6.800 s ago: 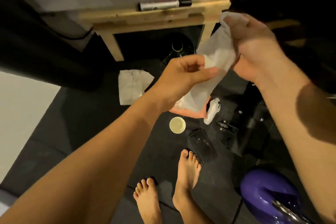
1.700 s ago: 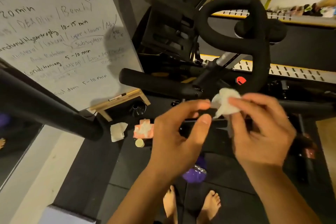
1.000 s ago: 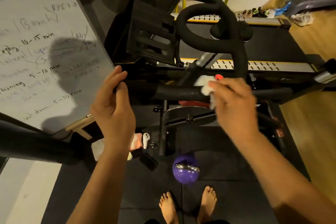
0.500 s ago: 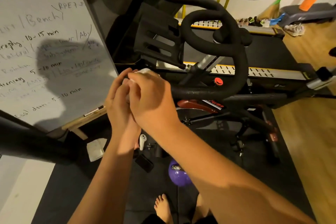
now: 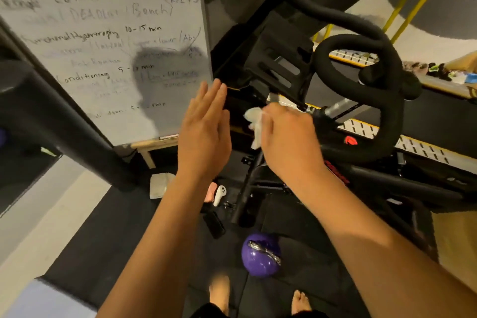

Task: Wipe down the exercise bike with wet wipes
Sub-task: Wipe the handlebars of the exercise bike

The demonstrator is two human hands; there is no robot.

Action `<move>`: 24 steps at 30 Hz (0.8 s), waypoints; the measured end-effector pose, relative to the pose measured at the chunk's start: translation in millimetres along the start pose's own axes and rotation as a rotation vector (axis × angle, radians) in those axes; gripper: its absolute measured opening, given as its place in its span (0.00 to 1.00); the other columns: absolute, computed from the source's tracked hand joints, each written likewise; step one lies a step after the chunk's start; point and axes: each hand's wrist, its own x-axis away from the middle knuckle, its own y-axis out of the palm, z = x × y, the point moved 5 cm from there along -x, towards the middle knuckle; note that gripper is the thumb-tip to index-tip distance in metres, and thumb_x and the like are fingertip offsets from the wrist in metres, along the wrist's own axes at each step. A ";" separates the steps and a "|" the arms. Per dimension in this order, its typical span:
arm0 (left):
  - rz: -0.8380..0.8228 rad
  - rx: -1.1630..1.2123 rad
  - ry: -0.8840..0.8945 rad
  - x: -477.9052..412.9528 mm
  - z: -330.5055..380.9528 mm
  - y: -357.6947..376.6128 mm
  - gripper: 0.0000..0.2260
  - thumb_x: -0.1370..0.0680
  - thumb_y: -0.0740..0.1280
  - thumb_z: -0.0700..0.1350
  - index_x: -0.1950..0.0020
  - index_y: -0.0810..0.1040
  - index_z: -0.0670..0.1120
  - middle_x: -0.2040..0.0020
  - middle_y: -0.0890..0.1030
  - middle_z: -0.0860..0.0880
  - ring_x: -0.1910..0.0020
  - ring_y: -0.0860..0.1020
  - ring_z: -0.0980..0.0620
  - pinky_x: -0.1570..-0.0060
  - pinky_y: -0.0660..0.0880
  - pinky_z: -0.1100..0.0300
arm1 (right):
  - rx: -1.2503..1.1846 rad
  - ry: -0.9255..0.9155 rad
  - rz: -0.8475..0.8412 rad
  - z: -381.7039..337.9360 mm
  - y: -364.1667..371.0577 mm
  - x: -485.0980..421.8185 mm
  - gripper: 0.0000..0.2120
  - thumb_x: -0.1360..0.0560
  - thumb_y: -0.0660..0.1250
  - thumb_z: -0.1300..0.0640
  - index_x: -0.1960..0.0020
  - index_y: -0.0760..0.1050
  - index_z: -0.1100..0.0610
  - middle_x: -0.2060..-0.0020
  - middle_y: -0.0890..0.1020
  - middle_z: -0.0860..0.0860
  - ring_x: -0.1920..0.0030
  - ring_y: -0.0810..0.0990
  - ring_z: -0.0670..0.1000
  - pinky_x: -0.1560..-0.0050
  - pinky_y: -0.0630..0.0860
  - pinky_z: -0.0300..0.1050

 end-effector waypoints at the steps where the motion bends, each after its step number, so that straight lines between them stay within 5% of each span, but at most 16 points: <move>1: -0.006 -0.128 0.065 5.8 2.6 0.3 0.23 0.19 0.59 0.42 0.23 0.63 0.42 0.23 0.63 0.45 0.22 0.56 0.49 0.25 0.59 0.45 | -0.090 -0.065 0.015 -16.5 5.0 -11.3 0.09 0.20 0.60 0.58 0.46 0.77 0.59 0.51 0.82 0.56 0.49 0.80 0.56 0.56 0.67 0.40; 6: -0.013 -0.350 0.022 36.1 22.6 2.8 0.31 0.25 0.61 0.30 0.22 0.58 0.41 0.21 0.57 0.44 0.21 0.51 0.46 0.24 0.55 0.42 | -0.325 -0.287 0.024 -10.7 0.0 -11.2 0.12 0.20 0.59 0.58 0.48 0.81 0.62 0.55 0.83 0.59 0.52 0.82 0.57 0.56 0.74 0.41; 9: -0.010 -0.416 0.029 46.3 51.7 18.7 0.31 0.25 0.61 0.30 0.22 0.60 0.41 0.22 0.56 0.47 0.21 0.51 0.48 0.24 0.53 0.44 | -0.254 -0.342 0.004 61.5 -14.3 14.0 0.14 0.23 0.58 0.59 0.54 0.81 0.63 0.64 0.81 0.57 0.62 0.80 0.57 0.64 0.73 0.42; 13: -0.101 -0.541 -0.014 70.1 70.3 50.7 0.29 0.27 0.60 0.36 0.25 0.65 0.41 0.22 0.60 0.43 0.22 0.52 0.45 0.25 0.55 0.41 | -0.136 -0.371 0.000 113.8 -22.9 30.4 0.04 0.26 0.68 0.66 0.54 0.81 0.64 0.63 0.81 0.58 0.61 0.79 0.59 0.62 0.73 0.41; 18: -0.125 -0.533 -0.104 93.7 75.4 53.7 0.31 0.27 0.62 0.38 0.24 0.63 0.38 0.22 0.60 0.41 0.22 0.54 0.40 0.27 0.58 0.40 | -0.213 -0.581 -0.030 52.8 -15.2 -10.1 0.05 0.25 0.67 0.62 0.56 0.79 0.64 0.62 0.81 0.60 0.61 0.80 0.58 0.62 0.69 0.41; 24: 0.032 -0.484 -0.090 65.1 78.9 38.2 0.25 0.22 0.62 0.37 0.25 0.64 0.38 0.23 0.62 0.41 0.22 0.56 0.42 0.24 0.58 0.45 | -0.389 -0.498 -0.173 -21.5 17.6 -86.5 0.09 0.20 0.61 0.57 0.52 0.78 0.60 0.54 0.81 0.54 0.53 0.78 0.51 0.53 0.74 0.43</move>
